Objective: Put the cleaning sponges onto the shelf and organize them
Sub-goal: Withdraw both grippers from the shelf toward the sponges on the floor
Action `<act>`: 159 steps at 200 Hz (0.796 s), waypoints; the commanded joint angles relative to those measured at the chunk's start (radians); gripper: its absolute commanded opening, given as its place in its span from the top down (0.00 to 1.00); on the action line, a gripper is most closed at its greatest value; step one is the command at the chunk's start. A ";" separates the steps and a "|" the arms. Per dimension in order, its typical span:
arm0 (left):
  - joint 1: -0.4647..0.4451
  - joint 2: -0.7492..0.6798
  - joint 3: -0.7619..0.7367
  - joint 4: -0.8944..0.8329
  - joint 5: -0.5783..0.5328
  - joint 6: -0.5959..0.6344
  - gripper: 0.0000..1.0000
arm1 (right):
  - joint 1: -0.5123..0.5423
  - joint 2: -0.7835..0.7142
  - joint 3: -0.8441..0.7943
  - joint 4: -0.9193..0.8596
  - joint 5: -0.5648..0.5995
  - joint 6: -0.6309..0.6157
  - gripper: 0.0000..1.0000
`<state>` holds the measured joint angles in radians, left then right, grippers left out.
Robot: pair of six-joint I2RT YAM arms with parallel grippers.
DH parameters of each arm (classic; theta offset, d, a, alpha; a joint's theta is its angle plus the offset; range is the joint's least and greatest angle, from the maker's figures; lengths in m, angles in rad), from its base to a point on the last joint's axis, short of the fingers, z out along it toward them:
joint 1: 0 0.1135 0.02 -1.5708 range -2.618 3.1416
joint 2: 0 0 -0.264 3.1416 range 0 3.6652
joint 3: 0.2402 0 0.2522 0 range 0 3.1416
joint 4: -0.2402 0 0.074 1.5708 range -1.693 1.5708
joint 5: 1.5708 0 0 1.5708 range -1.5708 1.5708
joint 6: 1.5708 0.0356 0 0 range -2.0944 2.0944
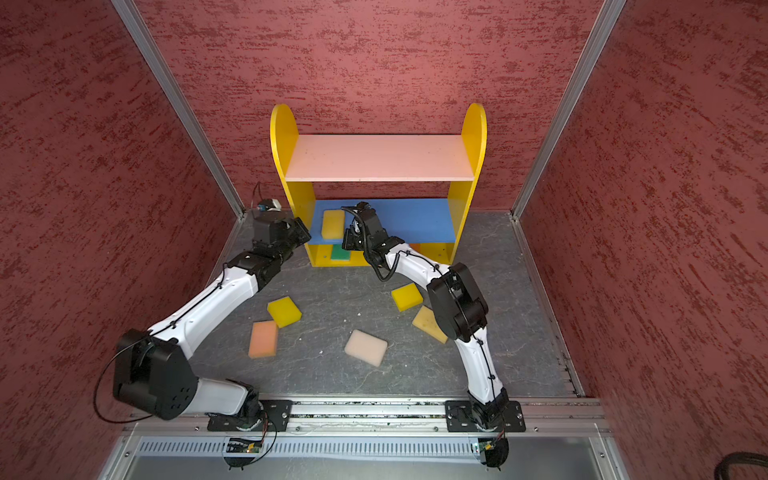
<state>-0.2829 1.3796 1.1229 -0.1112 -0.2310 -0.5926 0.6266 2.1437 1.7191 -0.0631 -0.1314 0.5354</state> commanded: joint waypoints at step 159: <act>0.071 -0.334 -0.176 -0.323 0.037 -0.019 0.40 | 0.022 -0.266 -0.268 0.068 0.068 -0.032 0.99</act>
<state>-0.2527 1.1332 1.0008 -0.2745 -0.2253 -0.6003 0.6342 2.0167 1.5406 -0.0200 -0.1143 0.5362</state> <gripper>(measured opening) 0.501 0.041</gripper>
